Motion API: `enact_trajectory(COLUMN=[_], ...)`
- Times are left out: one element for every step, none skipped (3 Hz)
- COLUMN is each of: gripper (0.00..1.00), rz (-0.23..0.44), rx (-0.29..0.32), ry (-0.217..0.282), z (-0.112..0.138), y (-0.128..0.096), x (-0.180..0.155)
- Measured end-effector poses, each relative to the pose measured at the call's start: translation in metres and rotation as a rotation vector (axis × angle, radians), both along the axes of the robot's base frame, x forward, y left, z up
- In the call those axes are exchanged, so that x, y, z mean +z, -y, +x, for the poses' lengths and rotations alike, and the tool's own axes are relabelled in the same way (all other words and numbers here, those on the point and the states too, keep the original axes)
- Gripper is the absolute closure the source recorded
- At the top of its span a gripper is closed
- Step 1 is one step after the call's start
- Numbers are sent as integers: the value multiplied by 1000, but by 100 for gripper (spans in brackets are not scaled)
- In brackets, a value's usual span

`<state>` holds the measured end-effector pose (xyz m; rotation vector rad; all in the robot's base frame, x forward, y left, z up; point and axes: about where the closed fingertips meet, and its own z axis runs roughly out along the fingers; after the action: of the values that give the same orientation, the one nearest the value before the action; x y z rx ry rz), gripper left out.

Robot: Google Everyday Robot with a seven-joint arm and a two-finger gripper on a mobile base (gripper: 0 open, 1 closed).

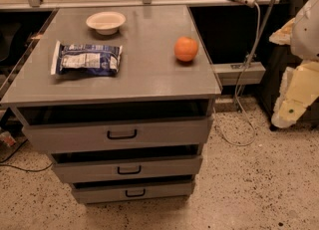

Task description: Open middle drawer

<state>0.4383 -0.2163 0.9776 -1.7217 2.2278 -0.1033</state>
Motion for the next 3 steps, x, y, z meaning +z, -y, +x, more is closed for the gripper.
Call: enact_trajectory(gripper=[0,0,0], rz=[0,-1,10], rx=[0,-21,-41], ry=[0,-22,-82], z=[0,-19,-55], y=[0,-1,-4], x=[0,-8,-27])
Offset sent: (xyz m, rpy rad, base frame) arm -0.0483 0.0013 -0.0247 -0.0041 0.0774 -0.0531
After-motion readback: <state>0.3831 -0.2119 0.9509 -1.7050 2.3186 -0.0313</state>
